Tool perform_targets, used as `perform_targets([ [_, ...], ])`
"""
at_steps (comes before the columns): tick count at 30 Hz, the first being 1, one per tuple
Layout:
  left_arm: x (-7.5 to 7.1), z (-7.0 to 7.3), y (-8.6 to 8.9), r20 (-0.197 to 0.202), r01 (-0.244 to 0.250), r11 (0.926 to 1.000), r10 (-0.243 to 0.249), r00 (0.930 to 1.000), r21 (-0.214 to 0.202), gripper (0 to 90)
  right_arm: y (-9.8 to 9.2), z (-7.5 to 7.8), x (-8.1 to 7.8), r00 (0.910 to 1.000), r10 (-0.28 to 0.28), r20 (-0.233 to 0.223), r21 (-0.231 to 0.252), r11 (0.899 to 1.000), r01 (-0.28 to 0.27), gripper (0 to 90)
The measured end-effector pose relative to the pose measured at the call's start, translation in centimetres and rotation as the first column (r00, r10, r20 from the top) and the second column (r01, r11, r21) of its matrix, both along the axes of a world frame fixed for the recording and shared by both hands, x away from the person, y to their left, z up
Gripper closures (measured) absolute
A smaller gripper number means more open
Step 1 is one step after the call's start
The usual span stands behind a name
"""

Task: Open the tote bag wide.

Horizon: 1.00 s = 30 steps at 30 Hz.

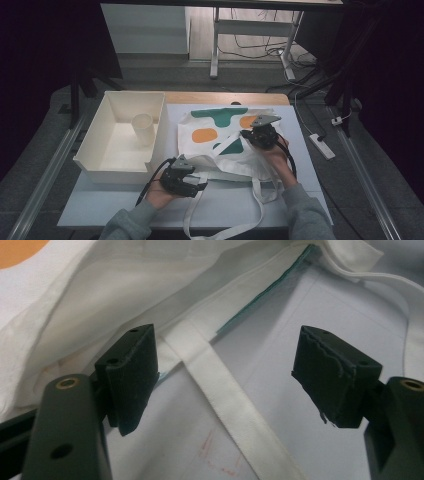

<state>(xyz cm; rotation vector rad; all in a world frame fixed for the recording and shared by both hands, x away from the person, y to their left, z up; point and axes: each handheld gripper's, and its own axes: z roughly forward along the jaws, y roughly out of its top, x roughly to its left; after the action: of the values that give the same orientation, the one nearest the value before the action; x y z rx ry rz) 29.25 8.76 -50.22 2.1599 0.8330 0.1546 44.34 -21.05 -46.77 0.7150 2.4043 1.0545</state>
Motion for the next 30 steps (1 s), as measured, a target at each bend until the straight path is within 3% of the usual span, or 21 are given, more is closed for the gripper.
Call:
perform_targets([
  [5, -0.2, 0.0, 0.2, 0.014, 0.010, 0.9999, -0.011, 0.9999, 0.014, 25.6, 0.2, -1.3, 0.3, 0.9984, -0.017, -0.053, -0.011, 1.000, 0.017, 82.5],
  [6, -0.2, 0.0, 0.3, 0.017, 0.012, 0.9998, -0.012, 0.9998, 0.016, 25.3, 0.5, -1.6, 0.2, 0.9977, -0.028, -0.062, -0.036, 0.999, 0.026, 72.8],
  [7, -0.3, 0.0, 0.4, 0.019, 0.015, 0.9997, -0.015, 0.9997, 0.021, 25.3, 0.5, -1.6, 0.2, 0.9977, -0.028, -0.062, -0.036, 0.999, 0.026, 72.8],
  [8, -0.3, 0.0, 0.6, 0.022, 0.021, 0.9996, -0.022, 0.9995, 0.020, 25.1, 0.6, -1.2, -0.2, 0.9978, -0.045, -0.048, -0.027, 0.999, 0.044, 60.3],
  [11, -0.4, -0.2, 0.9, 0.018, 0.024, 0.9996, -0.025, 0.9995, 0.015, 25.4, 0.0, 0.9, -1.6, 0.9987, -0.047, -0.021, 0.067, 0.997, 0.049, 51.6],
  [13, -0.4, -0.3, 0.9, 0.017, 0.027, 0.9995, -0.027, 0.9995, 0.014, 25.4, -0.4, 2.4, -2.9, 0.9965, -0.074, 0.038, 0.055, 0.996, 0.072, 45.8],
  [16, -0.3, -0.4, 1.0, 0.016, 0.037, 0.9993, -0.037, 0.9992, 0.011, 25.4, -1.4, 4.1, -4.8, 0.9938, -0.084, 0.074, 0.064, 0.995, 0.079, 42.5],
  [20, -0.3, -0.4, 1.0, 0.017, 0.042, 0.9991, -0.042, 0.9990, 0.011, 25.4, -2.4, 5.1, -6.5, 0.9947, -0.087, 0.055, 0.071, 0.994, 0.083, 42.2],
  [21, -0.4, -0.4, 1.0, 0.017, 0.041, 0.9991, -0.042, 0.9990, 0.011, 25.3, -3.1, 5.3, -7.7, 0.9958, -0.084, 0.037, 0.060, 0.995, 0.081, 42.1],
  [24, -0.4, -0.5, 1.0, 0.018, 0.046, 0.9989, -0.046, 0.9988, 0.012, 25.3, -4.3, 4.9, -9.3, 0.9955, -0.094, 0.003, 0.054, 0.994, 0.094, 42.3],
  [30, -0.5, -0.6, 0.8, 0.014, 0.050, 0.9987, -0.050, 0.9987, 0.013, 25.3, -6.3, 2.3, -11.4, 0.9863, -0.146, -0.076, 0.006, 0.989, 0.147, 44.0],
])
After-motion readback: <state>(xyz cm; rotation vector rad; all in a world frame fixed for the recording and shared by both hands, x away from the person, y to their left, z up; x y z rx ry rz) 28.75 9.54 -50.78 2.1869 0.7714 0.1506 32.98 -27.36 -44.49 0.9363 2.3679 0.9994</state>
